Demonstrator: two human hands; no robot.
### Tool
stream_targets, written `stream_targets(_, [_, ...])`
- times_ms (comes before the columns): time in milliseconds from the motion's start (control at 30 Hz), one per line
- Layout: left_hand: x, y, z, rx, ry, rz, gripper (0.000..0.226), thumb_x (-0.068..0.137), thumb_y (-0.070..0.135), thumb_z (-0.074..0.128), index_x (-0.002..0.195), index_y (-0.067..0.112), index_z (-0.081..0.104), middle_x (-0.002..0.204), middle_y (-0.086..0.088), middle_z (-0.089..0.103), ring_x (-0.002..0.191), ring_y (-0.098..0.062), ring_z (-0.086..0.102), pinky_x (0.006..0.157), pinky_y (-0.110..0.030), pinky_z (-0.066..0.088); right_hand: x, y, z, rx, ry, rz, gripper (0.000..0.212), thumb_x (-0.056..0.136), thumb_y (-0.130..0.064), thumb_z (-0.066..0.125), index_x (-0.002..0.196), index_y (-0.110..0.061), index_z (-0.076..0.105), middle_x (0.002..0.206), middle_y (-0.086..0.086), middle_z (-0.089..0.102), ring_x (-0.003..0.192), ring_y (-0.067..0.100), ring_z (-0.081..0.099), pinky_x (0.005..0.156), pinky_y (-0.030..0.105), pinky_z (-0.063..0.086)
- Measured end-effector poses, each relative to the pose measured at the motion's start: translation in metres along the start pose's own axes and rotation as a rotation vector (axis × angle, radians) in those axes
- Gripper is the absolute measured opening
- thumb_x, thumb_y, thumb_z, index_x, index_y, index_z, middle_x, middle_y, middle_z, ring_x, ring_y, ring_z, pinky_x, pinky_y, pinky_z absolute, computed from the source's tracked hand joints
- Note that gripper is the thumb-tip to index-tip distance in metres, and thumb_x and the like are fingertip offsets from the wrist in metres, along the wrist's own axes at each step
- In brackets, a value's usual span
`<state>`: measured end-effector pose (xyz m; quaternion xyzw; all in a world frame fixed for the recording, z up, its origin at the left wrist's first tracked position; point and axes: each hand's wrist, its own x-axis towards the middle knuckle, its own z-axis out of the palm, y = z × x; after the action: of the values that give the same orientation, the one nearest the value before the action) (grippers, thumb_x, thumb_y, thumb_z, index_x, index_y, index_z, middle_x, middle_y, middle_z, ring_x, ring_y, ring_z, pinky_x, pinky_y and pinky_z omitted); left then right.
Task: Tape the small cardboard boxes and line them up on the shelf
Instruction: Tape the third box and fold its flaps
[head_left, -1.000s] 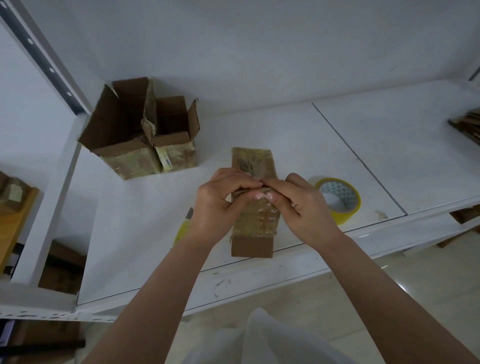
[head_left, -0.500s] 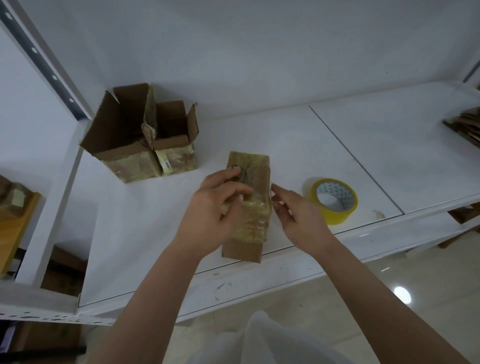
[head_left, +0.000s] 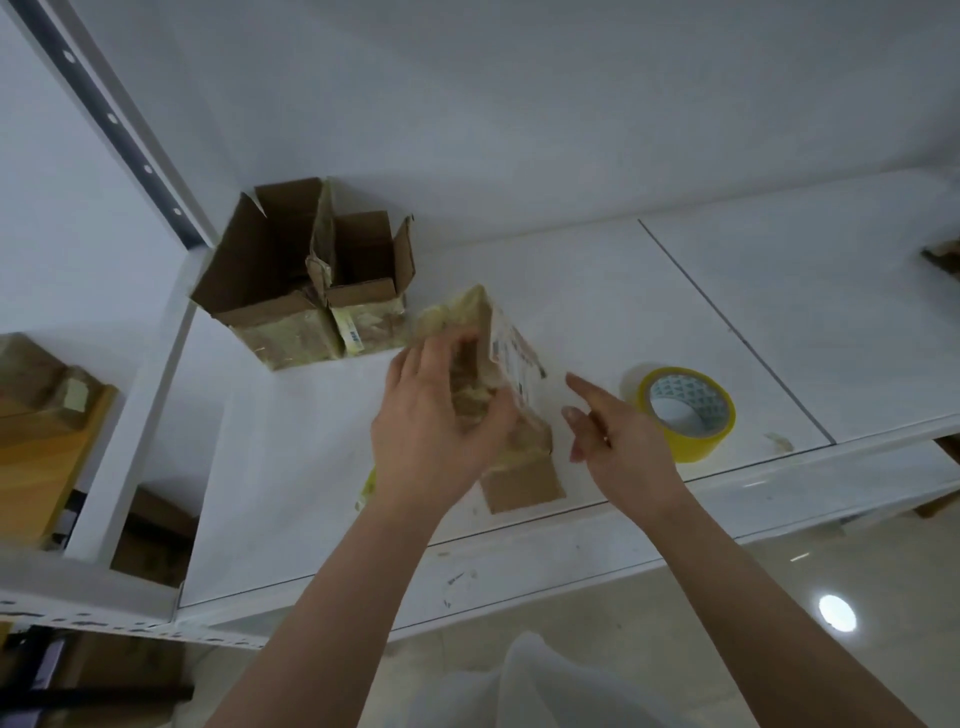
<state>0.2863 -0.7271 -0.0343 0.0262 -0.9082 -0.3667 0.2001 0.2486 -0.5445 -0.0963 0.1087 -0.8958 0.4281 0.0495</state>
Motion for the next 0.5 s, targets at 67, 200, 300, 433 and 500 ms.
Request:
stream_targets(67, [0.004, -0.002, -0.003, -0.267, 0.077, -0.068, 0.050, 0.078, 0.052, 0.056, 0.125, 0.037, 0.047, 0.119, 0.015, 0.057, 0.113, -0.015, 0.055, 0.084, -0.046, 0.055, 0.005, 0.004, -0.005, 0.038, 0.015, 0.095, 0.038, 0.100, -0.020, 0.051, 0.138, -0.011, 0.052, 0.074, -0.002, 0.066, 0.084, 0.024, 0.067, 0.082, 0.040, 0.052])
stream_targets(200, [0.009, 0.003, -0.001, -0.719, 0.115, -0.135, 0.042, 0.085, 0.037, 0.059, 0.126, 0.031, 0.056, 0.117, 0.011, 0.064, 0.113, -0.009, 0.060, 0.084, -0.030, 0.056, 0.009, -0.004, -0.012, 0.281, -0.106, 0.295, 0.029, 0.103, -0.014, 0.045, 0.127, -0.003, 0.056, 0.091, 0.009, 0.066, 0.079, 0.021, 0.062, 0.074, 0.037, 0.052])
stream_targets(300, [0.009, 0.006, 0.006, -0.909, 0.086, -0.188, 0.033, 0.089, 0.031, 0.057, 0.122, 0.034, 0.059, 0.117, 0.009, 0.067, 0.112, -0.011, 0.063, 0.082, -0.024, 0.054, 0.011, -0.012, -0.016, 0.514, -0.277, 0.395, 0.033, 0.104, -0.013, 0.031, 0.100, -0.001, 0.061, 0.075, 0.014, 0.066, 0.057, 0.024, 0.064, 0.050, 0.024, 0.050])
stream_targets(433, [0.005, 0.001, 0.014, -0.861, 0.077, -0.212, 0.036, 0.092, 0.031, 0.051, 0.128, 0.029, 0.053, 0.120, 0.012, 0.064, 0.113, -0.008, 0.060, 0.083, -0.020, 0.052, 0.019, -0.021, -0.017, 0.799, -0.141, 0.492, 0.021, 0.099, -0.003, 0.043, 0.113, -0.003, 0.059, 0.086, 0.012, 0.064, 0.062, 0.023, 0.065, 0.059, 0.031, 0.053])
stream_targets(500, [0.006, -0.008, 0.014, -0.686, 0.035, -0.247, 0.033, 0.095, 0.029, 0.052, 0.129, 0.026, 0.056, 0.118, 0.012, 0.066, 0.113, -0.006, 0.060, 0.086, -0.021, 0.052, 0.020, -0.016, -0.024, 0.609, 0.061, 0.372, 0.036, 0.091, 0.007, 0.057, 0.115, -0.019, 0.063, 0.084, 0.000, 0.063, 0.069, 0.008, 0.064, 0.071, 0.033, 0.054])
